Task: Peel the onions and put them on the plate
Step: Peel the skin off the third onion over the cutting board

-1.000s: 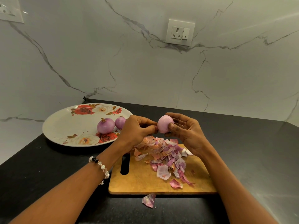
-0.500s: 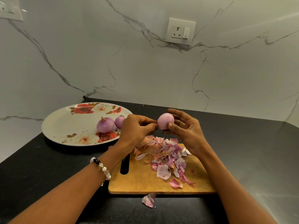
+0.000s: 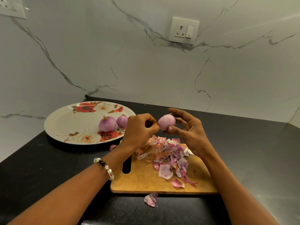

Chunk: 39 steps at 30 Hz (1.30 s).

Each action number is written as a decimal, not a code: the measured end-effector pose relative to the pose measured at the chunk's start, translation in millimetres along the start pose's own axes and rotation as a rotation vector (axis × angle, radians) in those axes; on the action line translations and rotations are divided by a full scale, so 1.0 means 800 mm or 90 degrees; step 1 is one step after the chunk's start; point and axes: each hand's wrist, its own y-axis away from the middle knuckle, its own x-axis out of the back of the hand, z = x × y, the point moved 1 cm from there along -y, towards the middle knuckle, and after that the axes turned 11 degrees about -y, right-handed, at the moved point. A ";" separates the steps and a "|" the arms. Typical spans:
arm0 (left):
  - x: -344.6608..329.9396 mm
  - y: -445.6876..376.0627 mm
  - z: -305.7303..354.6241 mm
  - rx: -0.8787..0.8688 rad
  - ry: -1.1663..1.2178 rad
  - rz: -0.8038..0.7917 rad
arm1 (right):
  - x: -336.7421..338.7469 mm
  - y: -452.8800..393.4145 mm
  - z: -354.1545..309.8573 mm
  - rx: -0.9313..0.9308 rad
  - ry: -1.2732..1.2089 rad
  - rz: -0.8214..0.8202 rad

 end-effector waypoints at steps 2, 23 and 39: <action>-0.001 0.001 0.001 -0.008 0.015 -0.018 | 0.000 0.002 -0.001 -0.018 -0.049 -0.002; -0.004 0.003 0.000 0.010 0.034 0.000 | 0.000 0.002 -0.002 -0.010 -0.004 0.019; -0.008 -0.001 -0.005 -0.046 -0.046 0.012 | -0.003 0.002 -0.003 0.015 -0.001 0.008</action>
